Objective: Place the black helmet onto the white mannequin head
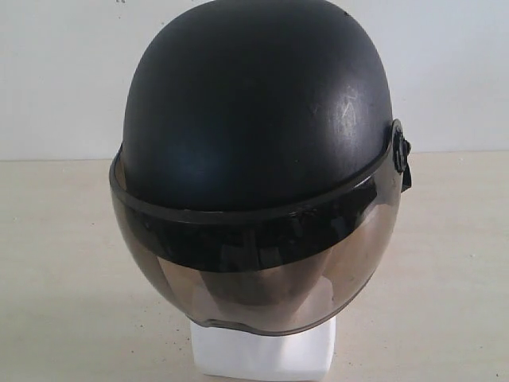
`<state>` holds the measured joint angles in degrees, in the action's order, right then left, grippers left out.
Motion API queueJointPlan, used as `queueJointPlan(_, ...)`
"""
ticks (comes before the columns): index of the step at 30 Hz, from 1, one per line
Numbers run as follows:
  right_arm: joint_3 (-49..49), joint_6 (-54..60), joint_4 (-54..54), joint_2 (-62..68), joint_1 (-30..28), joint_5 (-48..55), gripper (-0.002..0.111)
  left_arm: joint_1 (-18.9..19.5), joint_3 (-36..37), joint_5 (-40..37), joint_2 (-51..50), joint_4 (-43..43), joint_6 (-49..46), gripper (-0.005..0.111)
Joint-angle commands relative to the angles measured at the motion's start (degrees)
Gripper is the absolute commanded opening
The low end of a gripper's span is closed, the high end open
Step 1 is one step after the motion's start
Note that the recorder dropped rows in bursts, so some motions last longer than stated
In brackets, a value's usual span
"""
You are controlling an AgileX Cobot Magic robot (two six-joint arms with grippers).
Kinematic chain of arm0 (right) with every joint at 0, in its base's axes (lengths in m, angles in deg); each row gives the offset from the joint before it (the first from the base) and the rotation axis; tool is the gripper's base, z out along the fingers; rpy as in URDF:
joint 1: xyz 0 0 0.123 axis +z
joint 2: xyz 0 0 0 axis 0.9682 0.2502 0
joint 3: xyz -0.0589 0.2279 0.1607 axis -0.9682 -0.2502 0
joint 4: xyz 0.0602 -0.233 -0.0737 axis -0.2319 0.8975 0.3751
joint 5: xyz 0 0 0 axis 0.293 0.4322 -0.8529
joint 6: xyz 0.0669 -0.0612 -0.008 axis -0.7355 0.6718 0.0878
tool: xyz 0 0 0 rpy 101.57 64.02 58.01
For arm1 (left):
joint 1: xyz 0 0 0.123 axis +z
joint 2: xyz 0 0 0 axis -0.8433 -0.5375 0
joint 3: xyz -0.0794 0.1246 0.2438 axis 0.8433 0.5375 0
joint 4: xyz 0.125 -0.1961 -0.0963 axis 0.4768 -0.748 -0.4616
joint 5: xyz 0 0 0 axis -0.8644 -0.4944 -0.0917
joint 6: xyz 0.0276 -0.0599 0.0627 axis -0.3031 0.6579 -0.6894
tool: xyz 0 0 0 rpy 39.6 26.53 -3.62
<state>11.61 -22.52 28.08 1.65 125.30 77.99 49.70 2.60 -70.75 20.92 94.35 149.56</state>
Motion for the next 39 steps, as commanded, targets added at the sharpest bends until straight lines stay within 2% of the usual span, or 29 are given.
queueJointPlan(1,-4.27,-8.63,0.0,-0.25,-0.11,0.41,0.0,-0.13,6.04,-0.68,1.11,-0.34,0.73,0.004)
queueJointPlan(6,-4.5,-8.63,-0.21,-0.25,-0.11,-0.26,0.0,-0.13,6.81,2.77,1.23,-0.34,0.73,0.004)
queueJointPlan(18,-4.5,-8.64,-0.09,-1.99,-0.85,-0.1,0.0,-0.13,6.81,2.45,1.23,-0.34,0.73,0.004)
queueJointPlan(20,-4.5,-8.0,0.03,-4.76,-4.84,-1.67,0.0,-0.13,6.81,2.45,1.23,-0.34,0.73,0.004)
queueJointPlan(21,-4.5,-4.58,0.28,-7.18,-10.41,-8.21,0.0,-0.13,6.81,2.45,1.23,-0.34,0.73,0.004)
queueJointPlan(22,-4.5,-2.9,0.84,-8.07,-13.23,-12.2,0.0,-0.13,6.81,2.29,1.23,-0.34,0.73,0.004)
queueJointPlan(23,-4.5,0.82,2.19,-10.03,-21.07,-23.63,0.0,-0.13,6.81,2.29,1.23,-0.34,0.73,0.004)
queueJointPlan(24,-4.5,1.78,2.86,-11.0,-25.07,-27.95,0.0,-0.13,6.81,2.29,1.23,-0.34,0.73,0.004)
queueJointPlan(25,-4.5,1.94,3.92,-12.64,-32.36,-35.79,0.0,-0.13,6.81,2.29,1.23,-0.34,0.73,0.004)
queueJointPlan(28,-4.5,1.7,2.74,-13.39,-39.54,-38.83,0.0,-0.13,6.81,2.29,1.23,-0.34,0.73,0.004)
queueJointPlan(33,-4.5,0.62,2.74,-13.44,-44.61,-39.33,0.0,-0.13,6.81,2.29,1.23,-0.34,0.73,0.004)
queueJointPlan(39,-4.5,0.62,2.74,-13.44,-44.59,-40.04,0.0,-0.13,6.81,2.29,1.23,-0.34,0.73,0.004)
